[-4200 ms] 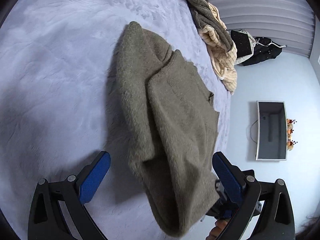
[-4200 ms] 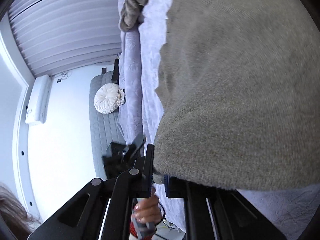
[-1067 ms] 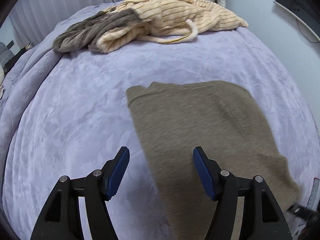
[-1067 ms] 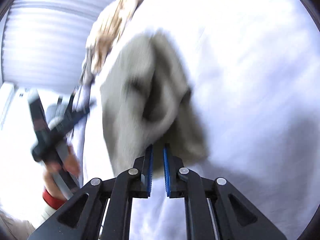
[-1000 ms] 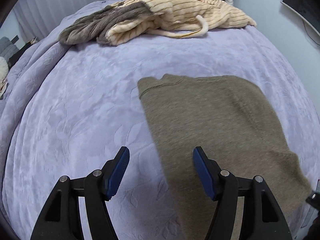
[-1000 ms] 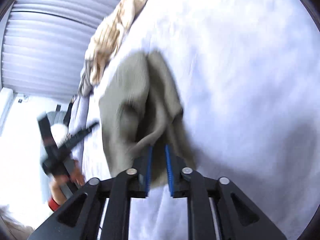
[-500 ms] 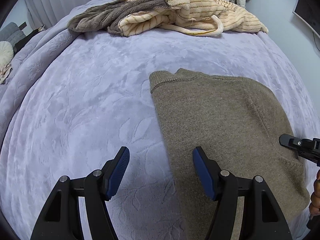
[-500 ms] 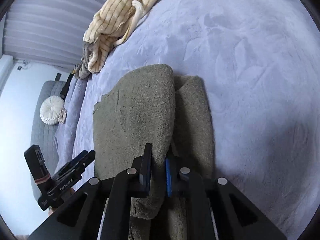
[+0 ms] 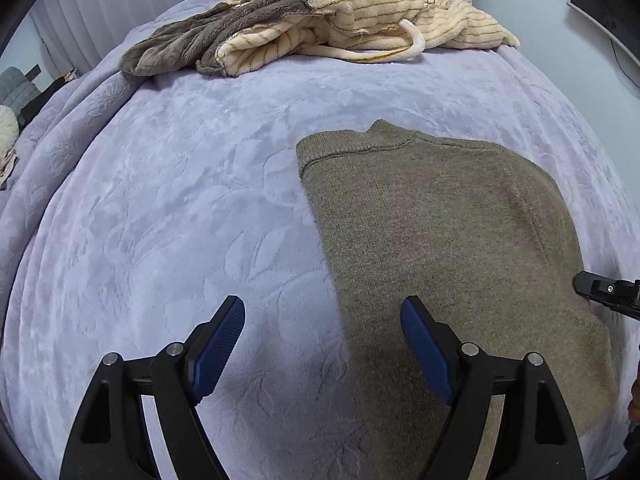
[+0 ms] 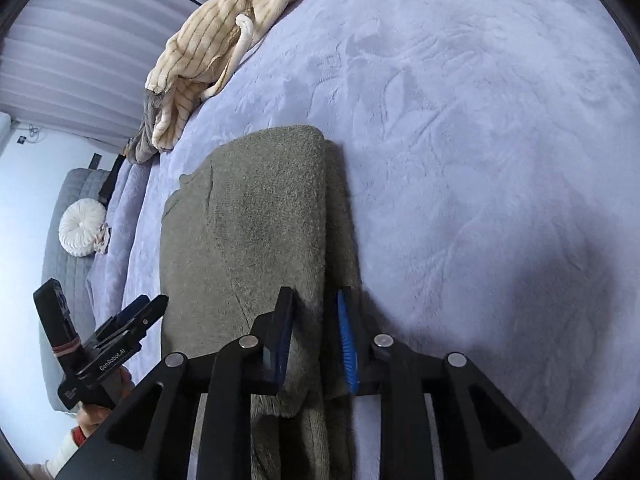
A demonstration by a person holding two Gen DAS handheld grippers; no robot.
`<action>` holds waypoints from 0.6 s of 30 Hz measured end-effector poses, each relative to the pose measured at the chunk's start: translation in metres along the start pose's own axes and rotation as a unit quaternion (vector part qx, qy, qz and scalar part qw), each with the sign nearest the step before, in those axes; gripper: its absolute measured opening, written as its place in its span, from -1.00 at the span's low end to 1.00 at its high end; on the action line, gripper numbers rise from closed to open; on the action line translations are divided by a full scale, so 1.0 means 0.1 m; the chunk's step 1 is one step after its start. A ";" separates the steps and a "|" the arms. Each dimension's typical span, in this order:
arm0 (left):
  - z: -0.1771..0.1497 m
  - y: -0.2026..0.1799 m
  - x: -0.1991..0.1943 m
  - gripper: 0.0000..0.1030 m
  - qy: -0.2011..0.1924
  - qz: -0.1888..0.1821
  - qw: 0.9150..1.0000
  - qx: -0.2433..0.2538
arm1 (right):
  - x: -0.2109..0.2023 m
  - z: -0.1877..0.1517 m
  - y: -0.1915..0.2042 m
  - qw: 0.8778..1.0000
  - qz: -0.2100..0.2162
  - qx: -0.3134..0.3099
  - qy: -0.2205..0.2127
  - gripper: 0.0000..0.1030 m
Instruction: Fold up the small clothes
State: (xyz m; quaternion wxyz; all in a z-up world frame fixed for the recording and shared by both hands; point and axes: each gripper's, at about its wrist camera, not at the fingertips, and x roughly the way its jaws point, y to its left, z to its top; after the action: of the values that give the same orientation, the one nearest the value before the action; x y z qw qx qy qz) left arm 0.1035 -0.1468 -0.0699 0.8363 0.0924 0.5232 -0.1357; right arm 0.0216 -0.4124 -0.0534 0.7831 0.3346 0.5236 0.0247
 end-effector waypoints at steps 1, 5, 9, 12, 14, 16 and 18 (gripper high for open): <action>-0.01 0.00 -0.05 0.58 -0.001 -0.001 1.000 0.008 | -0.07 -0.04 0.05 1.000 -0.006 -0.013 -0.004 -0.50; -0.10 -0.07 -0.23 0.58 -0.007 -0.020 0.999 0.033 | -0.39 -0.28 0.30 0.998 0.026 -0.061 -0.006 -0.68; -0.23 -0.27 -0.30 0.58 0.007 -0.051 0.997 0.051 | -0.49 -0.52 0.67 0.991 0.024 -0.131 0.001 -0.72; -0.45 -0.42 -0.22 0.58 0.027 -0.046 0.996 0.075 | -0.35 -0.66 0.78 0.986 -0.008 -0.165 0.019 -0.72; -0.63 -0.46 -0.15 0.58 0.047 -0.046 0.995 0.081 | -0.20 -0.76 0.69 0.984 -0.050 -0.167 0.035 -0.72; -0.82 -0.45 -0.08 0.59 0.062 -0.052 0.993 0.083 | -0.06 -0.87 0.49 0.983 -0.088 -0.149 0.055 -0.82; -0.94 -0.41 -0.04 0.69 0.074 -0.062 0.992 0.078 | 0.00 -0.99 0.29 0.986 -0.089 -0.129 0.061 -0.85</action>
State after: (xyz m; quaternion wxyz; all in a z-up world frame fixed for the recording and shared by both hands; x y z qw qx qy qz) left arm 0.0083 -0.1571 -0.1080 0.7754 0.1342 0.5762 -0.2208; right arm -0.0523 -0.3406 -0.0601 0.7854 0.1810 0.5903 0.0426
